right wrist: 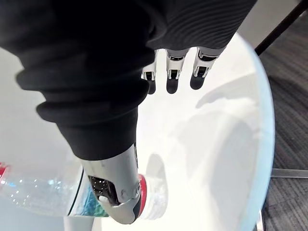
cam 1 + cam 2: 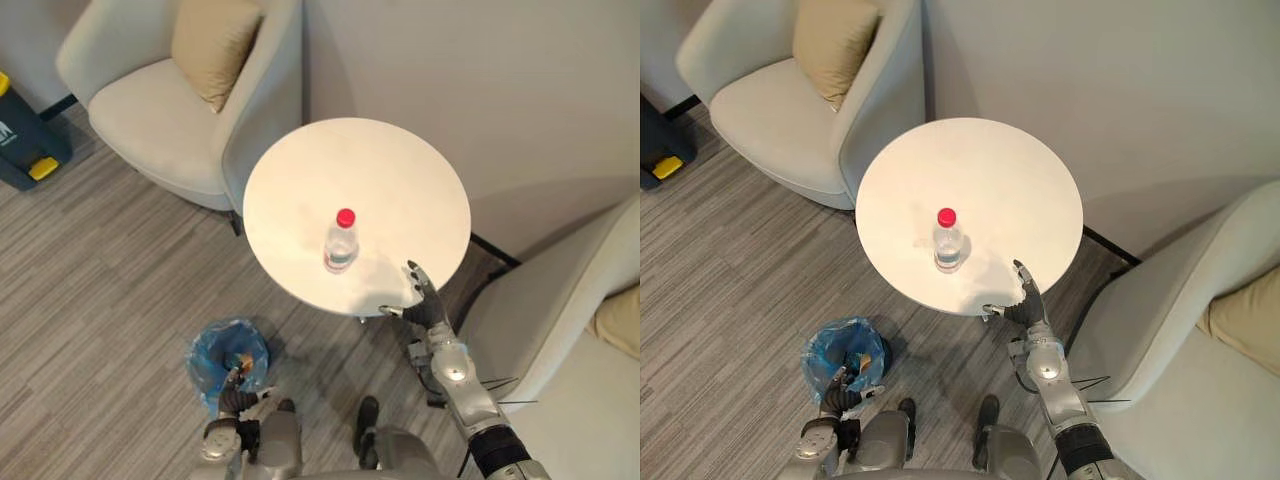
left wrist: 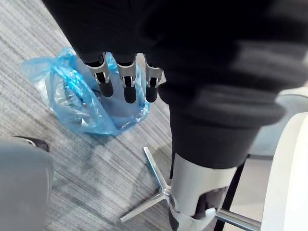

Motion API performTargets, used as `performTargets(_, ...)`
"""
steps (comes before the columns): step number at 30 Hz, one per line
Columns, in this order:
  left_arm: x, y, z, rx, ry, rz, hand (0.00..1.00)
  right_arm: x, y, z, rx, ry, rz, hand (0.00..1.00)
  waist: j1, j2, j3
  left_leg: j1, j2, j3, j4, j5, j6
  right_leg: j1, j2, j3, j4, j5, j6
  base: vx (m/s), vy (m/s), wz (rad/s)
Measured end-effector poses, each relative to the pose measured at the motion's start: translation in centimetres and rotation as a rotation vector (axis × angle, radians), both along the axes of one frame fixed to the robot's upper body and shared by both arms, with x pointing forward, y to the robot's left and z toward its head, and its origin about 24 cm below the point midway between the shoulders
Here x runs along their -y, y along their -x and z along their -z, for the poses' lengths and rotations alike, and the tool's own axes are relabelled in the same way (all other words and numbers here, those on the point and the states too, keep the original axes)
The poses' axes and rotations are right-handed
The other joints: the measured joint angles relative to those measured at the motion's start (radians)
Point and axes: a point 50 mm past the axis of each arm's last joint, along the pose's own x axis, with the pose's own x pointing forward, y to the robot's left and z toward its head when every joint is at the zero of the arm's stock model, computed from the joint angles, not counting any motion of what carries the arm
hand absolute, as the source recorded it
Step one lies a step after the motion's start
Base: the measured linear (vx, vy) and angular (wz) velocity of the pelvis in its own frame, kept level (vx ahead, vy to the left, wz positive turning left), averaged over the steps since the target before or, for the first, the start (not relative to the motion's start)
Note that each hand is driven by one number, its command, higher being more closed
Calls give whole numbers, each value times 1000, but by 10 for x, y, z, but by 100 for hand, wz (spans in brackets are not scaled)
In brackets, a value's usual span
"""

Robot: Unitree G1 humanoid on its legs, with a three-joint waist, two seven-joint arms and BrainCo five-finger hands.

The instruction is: Gather rubbish on tea table into small bin, then transfer packed bag to large trash can.

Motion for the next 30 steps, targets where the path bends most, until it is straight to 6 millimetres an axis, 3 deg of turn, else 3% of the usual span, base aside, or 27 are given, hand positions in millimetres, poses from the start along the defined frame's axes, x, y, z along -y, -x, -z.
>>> performTargets(6,3,0,1,5,-1,21,0,-29,-36,-40,153,-15,-43,0,19,6,3,-38,-49,-49,-44,71,-5,7,-41,-77,-50,15,-15,-1,11,41)
performTargets(12,7,-4,-2,38,6,36,0,-31,-54,-58,217,-8,13,0,58,23,11,-79,-60,-91,-79,116,-14,-16,-47,-134,-54,27,-32,-66,-8,35)
performTargets(16,8,-5,-4,50,25,23,0,-24,-70,-72,255,-13,100,0,61,51,27,-101,-62,-111,-115,143,-8,-46,-47,-142,-53,29,-36,-123,-12,18)
performTargets(17,8,-5,-4,52,33,15,0,-21,-73,-75,260,-19,127,100,62,56,30,-105,-61,-112,-129,152,-8,-53,-47,-144,-52,32,-36,-154,-16,15)
performTargets(22,8,-5,-4,56,46,-1,0,1,-80,-77,241,-100,264,100,68,65,35,-114,-54,-126,-183,184,4,-82,-45,-162,-35,35,-40,-127,-26,13)
performTargets(30,7,-6,-5,61,58,-15,0,28,-87,-87,246,-190,343,100,73,70,39,-132,-50,-147,-216,215,0,-115,-43,-174,-20,33,-43,-16,-28,7)
